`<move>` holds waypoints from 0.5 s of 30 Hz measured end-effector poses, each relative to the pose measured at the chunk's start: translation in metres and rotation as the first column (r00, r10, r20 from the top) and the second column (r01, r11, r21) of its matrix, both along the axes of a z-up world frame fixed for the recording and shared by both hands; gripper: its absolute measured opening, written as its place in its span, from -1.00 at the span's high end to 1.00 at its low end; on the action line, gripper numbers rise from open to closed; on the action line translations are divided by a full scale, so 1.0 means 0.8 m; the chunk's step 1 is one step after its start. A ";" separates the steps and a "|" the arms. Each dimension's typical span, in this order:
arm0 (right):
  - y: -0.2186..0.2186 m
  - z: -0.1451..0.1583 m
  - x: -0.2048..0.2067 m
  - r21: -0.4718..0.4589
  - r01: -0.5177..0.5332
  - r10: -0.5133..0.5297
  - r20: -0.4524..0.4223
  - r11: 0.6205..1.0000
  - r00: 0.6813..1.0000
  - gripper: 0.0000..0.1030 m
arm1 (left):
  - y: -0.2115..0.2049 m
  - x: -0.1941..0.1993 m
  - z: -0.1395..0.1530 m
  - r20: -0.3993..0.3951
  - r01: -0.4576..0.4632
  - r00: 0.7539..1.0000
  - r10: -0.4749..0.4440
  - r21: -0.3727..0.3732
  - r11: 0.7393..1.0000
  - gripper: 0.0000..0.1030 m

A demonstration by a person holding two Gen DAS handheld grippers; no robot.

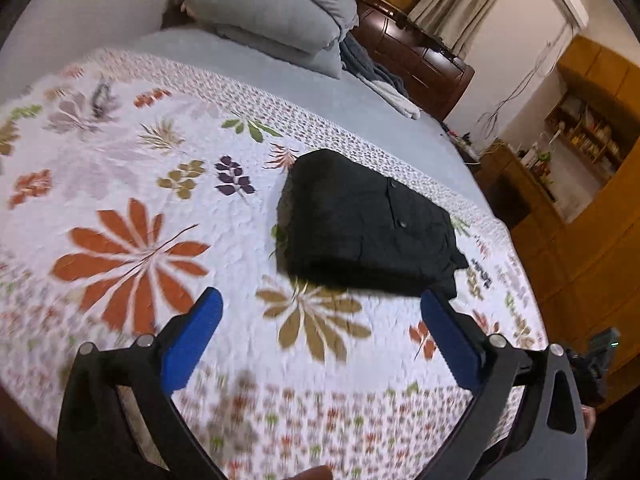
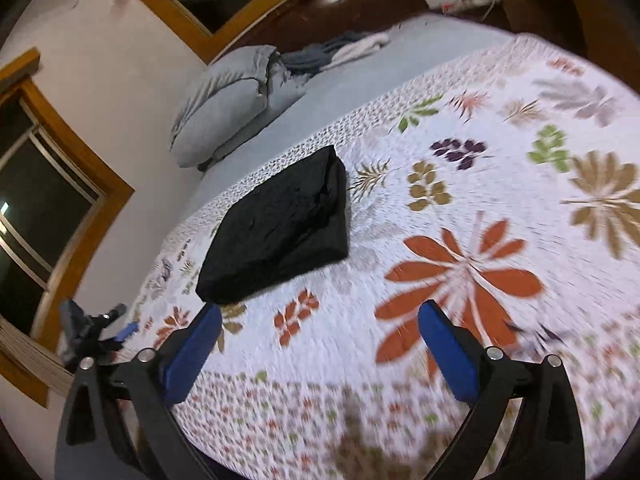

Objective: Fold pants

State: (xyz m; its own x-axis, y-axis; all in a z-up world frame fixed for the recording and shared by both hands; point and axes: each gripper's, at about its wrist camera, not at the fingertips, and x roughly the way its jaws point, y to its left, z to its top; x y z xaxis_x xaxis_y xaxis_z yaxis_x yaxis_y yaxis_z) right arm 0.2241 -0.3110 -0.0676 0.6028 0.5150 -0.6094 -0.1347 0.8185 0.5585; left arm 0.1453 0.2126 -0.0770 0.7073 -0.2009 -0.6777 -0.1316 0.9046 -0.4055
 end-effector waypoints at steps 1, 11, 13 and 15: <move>-0.001 0.007 -0.018 -0.017 0.009 -0.009 0.003 1.000 1.000 -0.93 | -0.010 -0.015 0.007 0.006 -0.002 1.000 0.002 0.033 0.999 -0.94; 0.027 0.087 -0.153 -0.228 0.088 -0.057 0.139 0.970 0.989 -0.93 | -0.109 -0.150 0.079 0.067 -0.040 0.998 0.021 0.303 0.952 -0.94; 0.042 0.105 -0.177 -0.279 0.081 -0.030 0.181 0.957 0.983 -0.93 | -0.122 -0.171 0.090 0.072 -0.044 0.997 0.022 0.316 0.948 -0.94; 0.054 0.121 -0.199 -0.304 0.059 0.006 0.210 0.951 0.978 -0.93 | -0.136 -0.199 0.105 0.086 -0.052 0.996 0.025 0.322 0.945 -0.94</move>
State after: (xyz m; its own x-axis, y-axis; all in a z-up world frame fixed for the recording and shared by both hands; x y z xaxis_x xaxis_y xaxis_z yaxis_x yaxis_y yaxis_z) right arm 0.0646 -0.2681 0.0291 0.7426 0.3048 -0.5963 -0.1958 0.9504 0.2418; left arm -0.0135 0.1039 0.0073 0.7647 0.0479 -0.6426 -0.1478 0.9837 -0.1026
